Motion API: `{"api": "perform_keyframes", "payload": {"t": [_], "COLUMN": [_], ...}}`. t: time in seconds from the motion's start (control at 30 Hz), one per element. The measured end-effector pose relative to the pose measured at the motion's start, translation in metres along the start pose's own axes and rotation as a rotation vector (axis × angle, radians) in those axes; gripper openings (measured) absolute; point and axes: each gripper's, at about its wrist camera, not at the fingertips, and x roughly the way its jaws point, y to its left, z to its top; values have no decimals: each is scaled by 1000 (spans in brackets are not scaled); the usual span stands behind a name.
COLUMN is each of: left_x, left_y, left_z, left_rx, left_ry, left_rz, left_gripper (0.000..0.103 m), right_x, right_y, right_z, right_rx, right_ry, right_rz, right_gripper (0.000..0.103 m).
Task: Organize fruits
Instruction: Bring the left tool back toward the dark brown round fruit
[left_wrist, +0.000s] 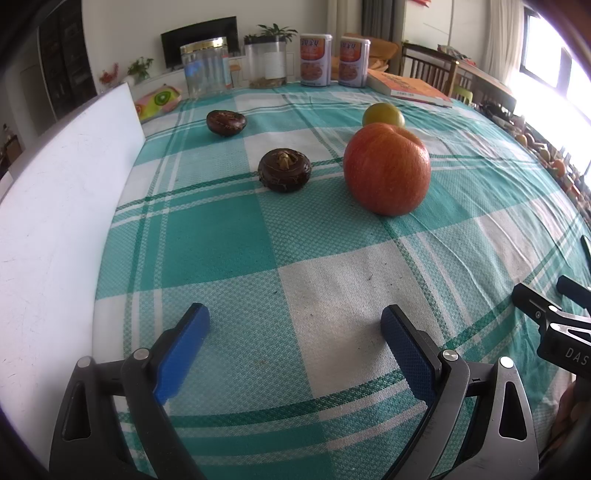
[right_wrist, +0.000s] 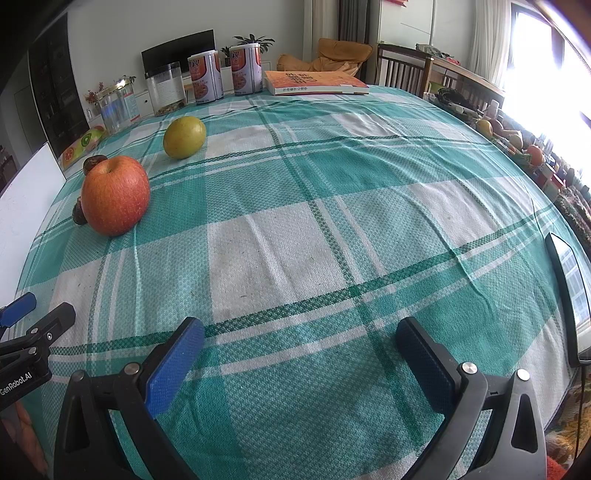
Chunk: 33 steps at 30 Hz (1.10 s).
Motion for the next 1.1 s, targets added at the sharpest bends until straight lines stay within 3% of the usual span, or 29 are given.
{"api": "perform_keyframes", "payload": {"t": [0.5,0.67,0.8,0.97,1.03,1.1], "left_x": [0,1,-8,4,22,40], "left_y": [0,5,34,57,63,59], "left_z": [0,4,24,73,88,99], "left_rx": [0,-16,-242,-414,-456,-420], "left_ry": [0,18,2,-48,-30,-3], "left_rz": [-1,-33,-130,-82,-84,-95], "left_gripper": [96,96,95,93,92,87], "right_x": [0,0,0,0,0,-1], "right_y": [0,0,0,0,0,0], "right_z": [0,0,0,0,0,0], "right_rx": [0,1,0,1,1,1], "right_ry": [0,0,0,0,0,0], "right_rz": [0,0,0,1,1,1], "right_gripper": [103,103,103,103,103,103]}}
